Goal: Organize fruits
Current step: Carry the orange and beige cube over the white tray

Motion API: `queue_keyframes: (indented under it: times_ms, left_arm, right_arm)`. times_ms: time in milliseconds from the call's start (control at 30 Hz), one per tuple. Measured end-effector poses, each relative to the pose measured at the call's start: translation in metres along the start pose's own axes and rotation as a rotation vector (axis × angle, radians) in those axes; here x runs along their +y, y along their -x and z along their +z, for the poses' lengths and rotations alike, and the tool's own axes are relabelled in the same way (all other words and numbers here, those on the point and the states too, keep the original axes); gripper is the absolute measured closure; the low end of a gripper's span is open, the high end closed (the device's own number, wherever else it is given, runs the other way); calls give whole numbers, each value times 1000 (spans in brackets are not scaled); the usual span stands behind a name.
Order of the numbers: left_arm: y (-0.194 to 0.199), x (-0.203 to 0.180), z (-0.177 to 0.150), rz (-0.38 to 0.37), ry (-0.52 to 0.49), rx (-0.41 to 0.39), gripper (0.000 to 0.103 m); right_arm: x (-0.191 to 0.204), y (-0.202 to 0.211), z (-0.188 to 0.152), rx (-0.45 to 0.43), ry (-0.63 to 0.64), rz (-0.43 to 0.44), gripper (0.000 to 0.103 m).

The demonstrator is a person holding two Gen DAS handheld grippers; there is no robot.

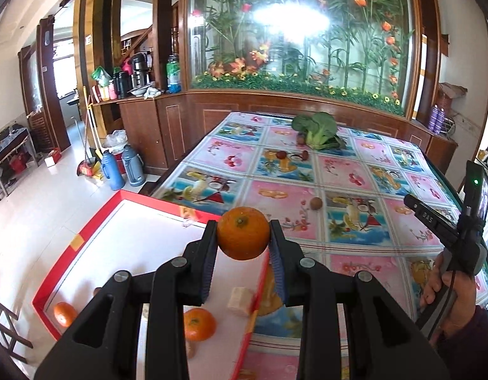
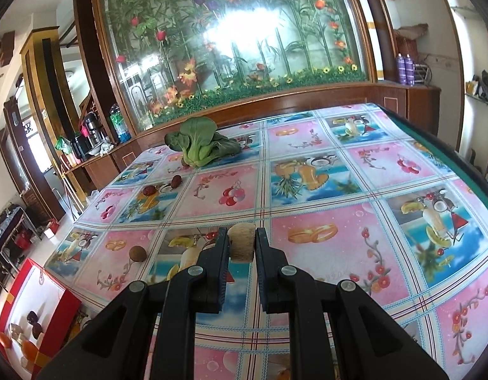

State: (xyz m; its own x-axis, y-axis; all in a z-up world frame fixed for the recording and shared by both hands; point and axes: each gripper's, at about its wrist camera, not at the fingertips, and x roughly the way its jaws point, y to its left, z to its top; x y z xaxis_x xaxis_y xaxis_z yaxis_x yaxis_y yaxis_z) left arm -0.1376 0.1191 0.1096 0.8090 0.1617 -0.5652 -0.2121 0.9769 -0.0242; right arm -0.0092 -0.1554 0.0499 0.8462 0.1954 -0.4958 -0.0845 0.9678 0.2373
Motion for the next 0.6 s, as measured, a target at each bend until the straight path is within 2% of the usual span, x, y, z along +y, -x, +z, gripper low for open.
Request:
queue_keyframes:
  times_ms: [600]
  left_arm:
    - [9,46,-8,44,69,-20,69]
  right_arm:
    - [8,17,-4,-74,5,-12,89]
